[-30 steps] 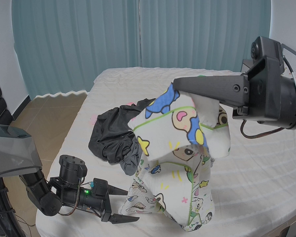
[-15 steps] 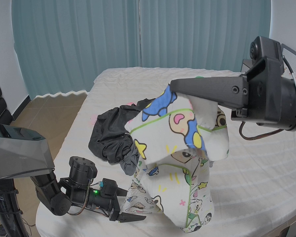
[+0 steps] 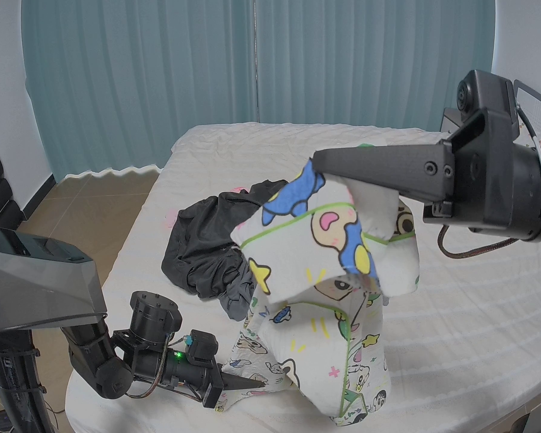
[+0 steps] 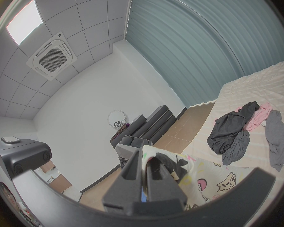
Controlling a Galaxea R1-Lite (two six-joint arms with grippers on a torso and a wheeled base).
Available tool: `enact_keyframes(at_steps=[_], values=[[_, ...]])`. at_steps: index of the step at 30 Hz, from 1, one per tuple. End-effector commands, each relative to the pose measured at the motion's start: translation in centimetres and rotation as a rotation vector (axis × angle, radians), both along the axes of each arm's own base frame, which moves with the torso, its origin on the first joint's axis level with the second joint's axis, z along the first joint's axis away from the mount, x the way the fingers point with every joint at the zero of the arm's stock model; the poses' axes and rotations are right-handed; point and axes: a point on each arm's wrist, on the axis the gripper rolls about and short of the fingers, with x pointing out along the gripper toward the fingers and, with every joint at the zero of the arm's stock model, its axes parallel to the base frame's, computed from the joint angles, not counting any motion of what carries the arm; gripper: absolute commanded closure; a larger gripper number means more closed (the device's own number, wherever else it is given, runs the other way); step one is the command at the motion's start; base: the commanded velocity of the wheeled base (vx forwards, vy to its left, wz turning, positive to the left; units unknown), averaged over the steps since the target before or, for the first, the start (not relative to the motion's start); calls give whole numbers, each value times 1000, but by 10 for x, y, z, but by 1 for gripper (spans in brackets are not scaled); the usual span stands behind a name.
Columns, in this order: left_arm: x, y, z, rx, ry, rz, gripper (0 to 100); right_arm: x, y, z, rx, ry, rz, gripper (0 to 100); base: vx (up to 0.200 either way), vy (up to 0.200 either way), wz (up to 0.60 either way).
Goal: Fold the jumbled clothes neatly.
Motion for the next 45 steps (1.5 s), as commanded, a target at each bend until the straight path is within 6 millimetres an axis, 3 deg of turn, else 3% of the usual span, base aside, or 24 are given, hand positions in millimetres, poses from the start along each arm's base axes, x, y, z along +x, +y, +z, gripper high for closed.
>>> enact_keyframes(at_steps=[1, 3, 8, 13, 15, 16, 19, 20, 24, 27, 28, 31, 36, 41, 45], values=[[-5, 5, 7, -9, 19, 22, 100, 4, -10, -4, -9, 9, -37, 100, 0, 0, 0], [-6, 6, 14, -24, 33, 41, 100, 8, -14, -8, -18, 18, -62, 100, 0, 0, 0], [-10, 7, 51, -93, 40, 156, 100, 23, -32, -22, -49, 52, -158, 100, 0, 0, 0], [-9, 9, 91, -178, 29, 371, 100, 41, -58, -39, -82, 99, -288, 100, 0, 0, 0], [-8, 9, 96, -189, 18, 401, 100, 43, -61, -41, -87, 107, -305, 100, 0, 0, 0], [-5, 10, 112, -206, -48, 514, 100, 48, -70, -50, -103, 135, -348, 100, 0, 0, 0], [-3, 3, 122, -208, -118, 620, 100, 52, -78, -59, -121, 159, -383, 100, 0, 0, 0], [3, -7, 133, -207, -195, 753, 100, 58, -84, -66, -132, 181, -416, 100, 0, 0, 0], [8, -20, 143, -200, -250, 862, 100, 66, -87, -68, -138, 188, -446, 100, 0, 0, 0], [16, -29, 169, -194, -272, 914, 100, 74, -89, -47, -89, 119, -499, 100, 0, 0, 0], [18, -30, 189, -213, -289, 930, 100, 76, -89, -38, -72, 92, -524, 100, 0, 0, 0], [20, -31, 223, -227, -306, 953, 100, 82, -88, -19, -36, 38, -575, 100, 0, 0, 0], [21, -30, 263, -283, -350, 986, 100, 83, -87, 3, 12, -23, -626, 100, 0, 0, 0], [15, -24, 290, -324, -415, 1023, 100, 80, -88, 14, 42, -61, -626, 100, 0, 0, 0], [10, -21, 289, -296, -404, 1025, 100, 80, -88, 25, 97, -120, -638, 100, 0, 0, 0]])
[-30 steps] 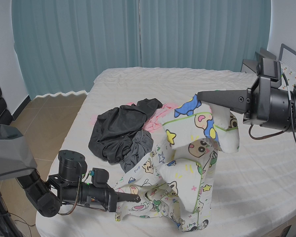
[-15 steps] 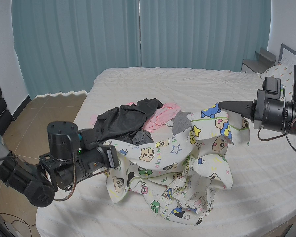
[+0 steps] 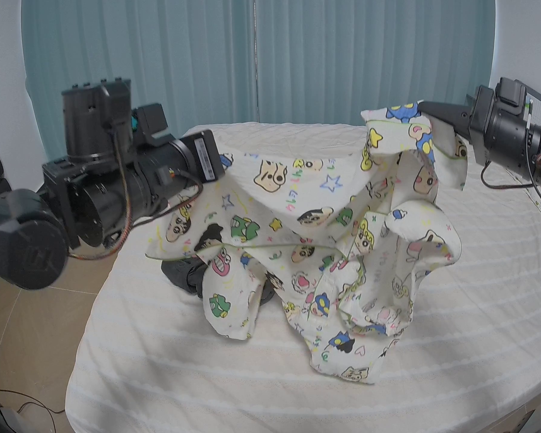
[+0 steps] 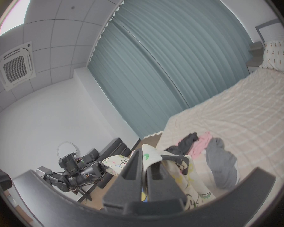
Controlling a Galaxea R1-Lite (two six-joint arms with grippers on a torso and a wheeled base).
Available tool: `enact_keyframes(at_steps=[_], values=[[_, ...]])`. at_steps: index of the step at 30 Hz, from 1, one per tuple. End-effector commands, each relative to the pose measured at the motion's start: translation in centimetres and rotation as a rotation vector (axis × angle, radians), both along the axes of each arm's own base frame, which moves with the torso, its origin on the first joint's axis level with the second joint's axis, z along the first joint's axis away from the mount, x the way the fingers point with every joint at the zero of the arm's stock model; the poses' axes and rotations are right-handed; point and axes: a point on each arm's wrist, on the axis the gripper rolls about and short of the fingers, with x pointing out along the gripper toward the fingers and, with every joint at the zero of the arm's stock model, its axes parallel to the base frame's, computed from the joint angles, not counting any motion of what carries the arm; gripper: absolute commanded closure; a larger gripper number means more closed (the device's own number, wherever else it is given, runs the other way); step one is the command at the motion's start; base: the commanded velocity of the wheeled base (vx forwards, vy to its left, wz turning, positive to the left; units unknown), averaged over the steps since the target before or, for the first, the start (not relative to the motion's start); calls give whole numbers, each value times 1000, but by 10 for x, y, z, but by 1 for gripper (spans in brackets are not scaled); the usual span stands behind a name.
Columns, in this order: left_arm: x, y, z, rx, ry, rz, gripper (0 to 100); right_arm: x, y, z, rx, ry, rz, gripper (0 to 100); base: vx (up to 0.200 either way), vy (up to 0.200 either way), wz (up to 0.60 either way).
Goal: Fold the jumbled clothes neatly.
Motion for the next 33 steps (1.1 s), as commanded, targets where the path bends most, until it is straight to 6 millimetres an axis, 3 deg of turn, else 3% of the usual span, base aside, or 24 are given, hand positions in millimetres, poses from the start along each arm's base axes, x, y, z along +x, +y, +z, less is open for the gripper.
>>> enact_keyframes(at_steps=[1, 4, 7, 9, 14, 26, 33], values=[[-12, 7, 16, -21, -39, 7, 100, 2, 1, 9, 24, -49, -18, 100, 0, 0, 0], [-13, 7, 7, -13, -11, 6, 100, 1, 5, 2, 15, -26, -14, 100, 0, 0, 0], [-14, 6, -15, -20, 70, 5, 100, 1, 11, -36, -34, 87, 3, 100, 0, 0, 0], [-14, 6, -20, -36, 91, 10, 100, 4, 12, -47, -43, 115, 0, 100, 0, 0, 0], [-8, 2, -35, -50, 148, 18, 100, 14, 16, -66, -45, 125, -3, 100, 0, 0, 0], [-8, -3, -49, -50, 198, 12, 100, 10, 16, -70, 8, 156, 0, 100, 0, 0, 0], [-6, -4, -51, -51, 203, 31, 100, 12, 17, -72, 42, 193, 4, 100, -200, 0, 0]])
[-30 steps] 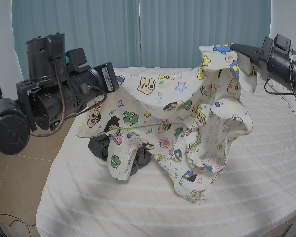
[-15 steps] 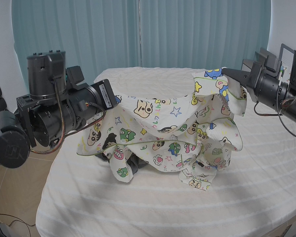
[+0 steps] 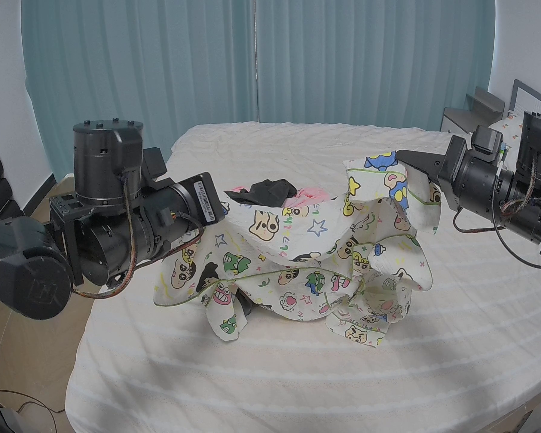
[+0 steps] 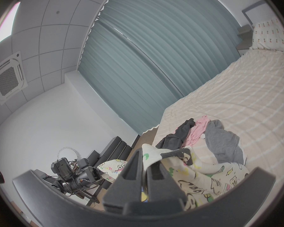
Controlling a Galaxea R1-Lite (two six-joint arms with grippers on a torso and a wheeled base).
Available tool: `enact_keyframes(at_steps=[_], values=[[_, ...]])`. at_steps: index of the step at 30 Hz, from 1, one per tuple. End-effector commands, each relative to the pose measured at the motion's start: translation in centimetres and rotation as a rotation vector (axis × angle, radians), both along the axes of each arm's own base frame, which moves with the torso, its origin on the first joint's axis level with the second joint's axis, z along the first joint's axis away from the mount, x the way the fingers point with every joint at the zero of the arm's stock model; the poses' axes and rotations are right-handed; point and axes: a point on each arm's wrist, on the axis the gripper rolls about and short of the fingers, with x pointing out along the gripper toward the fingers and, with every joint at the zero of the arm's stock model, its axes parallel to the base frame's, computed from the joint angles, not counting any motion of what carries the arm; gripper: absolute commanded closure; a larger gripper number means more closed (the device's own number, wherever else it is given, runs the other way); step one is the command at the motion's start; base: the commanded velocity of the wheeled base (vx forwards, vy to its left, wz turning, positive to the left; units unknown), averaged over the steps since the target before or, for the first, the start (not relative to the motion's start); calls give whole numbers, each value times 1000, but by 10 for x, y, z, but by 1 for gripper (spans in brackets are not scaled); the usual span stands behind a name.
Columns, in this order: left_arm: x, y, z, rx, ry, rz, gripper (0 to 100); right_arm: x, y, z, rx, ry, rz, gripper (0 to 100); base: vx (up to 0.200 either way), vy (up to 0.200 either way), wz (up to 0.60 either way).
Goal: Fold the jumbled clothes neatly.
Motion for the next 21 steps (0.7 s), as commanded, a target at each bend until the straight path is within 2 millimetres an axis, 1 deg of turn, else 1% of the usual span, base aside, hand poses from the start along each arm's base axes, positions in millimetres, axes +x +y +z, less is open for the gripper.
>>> enact_keyframes(at_steps=[1, 4, 6, 9, 11, 13, 16, 21], values=[[2, -1, -3, 6, 7, 7, 100, 0, 1, -2, 1, 9, 3, 100, -200, 0, 0], [7, -3, -7, 13, 15, 13, 100, 4, 3, -6, -2, 25, 3, 100, -200, 0, 0], [10, -4, -8, 8, 9, 18, 100, 10, 5, -9, 8, 42, 0, 100, 0, 0, 0], [11, -5, -5, -18, -24, 18, 100, 9, 11, -7, 42, 63, 15, 100, 0, 0, 0], [12, -8, -3, -68, -35, 21, 100, 9, 12, -7, 60, 75, 18, 100, 0, 0, 0], [14, -9, -3, -107, -30, 38, 100, 10, 13, -6, 73, 79, 14, 100, 0, 0, 0], [15, -11, -7, -111, -14, 41, 100, 10, 13, 0, 113, 71, -2, 100, 0, 0, 0], [16, -11, -8, -135, -3, 47, 100, 11, 15, 1, 139, 68, -28, 100, 0, 0, 0]])
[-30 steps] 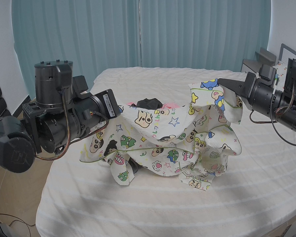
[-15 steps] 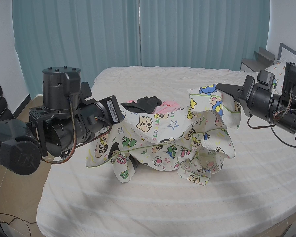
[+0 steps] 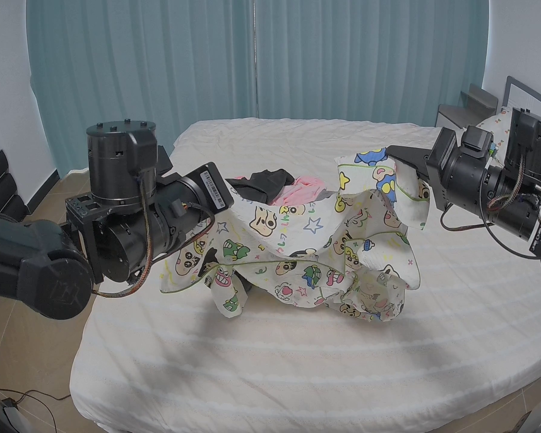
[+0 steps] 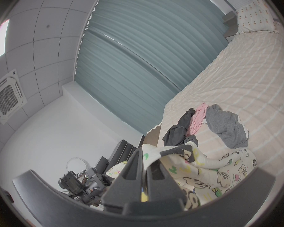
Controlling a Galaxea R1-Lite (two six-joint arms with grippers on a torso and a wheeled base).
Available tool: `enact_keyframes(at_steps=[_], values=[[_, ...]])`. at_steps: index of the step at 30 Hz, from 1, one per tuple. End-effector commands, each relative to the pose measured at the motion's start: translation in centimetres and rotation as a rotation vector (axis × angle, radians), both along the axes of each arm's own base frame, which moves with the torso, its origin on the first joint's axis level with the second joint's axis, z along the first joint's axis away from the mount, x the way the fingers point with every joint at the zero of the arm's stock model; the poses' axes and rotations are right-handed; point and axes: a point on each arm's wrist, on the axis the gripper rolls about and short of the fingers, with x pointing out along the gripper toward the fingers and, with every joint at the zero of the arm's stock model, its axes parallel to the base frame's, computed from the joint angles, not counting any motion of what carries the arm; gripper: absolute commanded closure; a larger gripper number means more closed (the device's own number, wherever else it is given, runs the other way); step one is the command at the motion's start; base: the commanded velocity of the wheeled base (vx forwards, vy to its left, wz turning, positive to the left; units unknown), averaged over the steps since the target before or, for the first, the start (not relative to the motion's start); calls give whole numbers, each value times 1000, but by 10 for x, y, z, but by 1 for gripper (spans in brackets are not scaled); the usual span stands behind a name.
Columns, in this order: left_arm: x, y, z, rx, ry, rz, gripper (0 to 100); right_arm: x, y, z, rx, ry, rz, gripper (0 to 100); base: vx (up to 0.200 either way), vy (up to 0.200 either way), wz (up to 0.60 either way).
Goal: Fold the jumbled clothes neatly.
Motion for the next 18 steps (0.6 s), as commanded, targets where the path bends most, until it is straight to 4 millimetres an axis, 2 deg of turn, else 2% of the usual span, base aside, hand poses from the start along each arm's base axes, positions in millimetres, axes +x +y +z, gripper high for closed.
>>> enact_keyframes(at_steps=[1, 4, 18], values=[[2, -1, -3, 0, 9, 0, 100, 0, 2, 1, 3, -6, -2, 100, 0, 0, 0], [2, -1, -3, -1, 8, 2, 100, -1, 1, 4, 9, -19, -10, 100, 0, 0, 0], [-9, -15, -3, 0, 9, -49, 100, -7, 0, 7, 21, -44, -18, 100, 0, -200, 0]])
